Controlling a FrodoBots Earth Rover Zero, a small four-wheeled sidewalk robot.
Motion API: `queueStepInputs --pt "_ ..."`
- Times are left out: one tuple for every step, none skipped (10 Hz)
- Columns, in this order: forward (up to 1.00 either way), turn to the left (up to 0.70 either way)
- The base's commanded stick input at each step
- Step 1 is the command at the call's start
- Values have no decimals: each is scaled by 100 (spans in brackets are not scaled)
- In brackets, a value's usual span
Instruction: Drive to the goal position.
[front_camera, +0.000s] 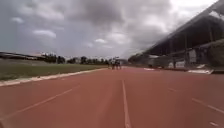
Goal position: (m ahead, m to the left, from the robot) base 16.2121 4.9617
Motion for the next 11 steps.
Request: queueStepInputs --pt "45 0" --pt "45 0" --pt "45 0" --pt "45 0" --pt "45 0" --pt "45 0" --pt "45 0" --pt "45 0" --pt "45 0" --pt "45 0" --pt "45 0"
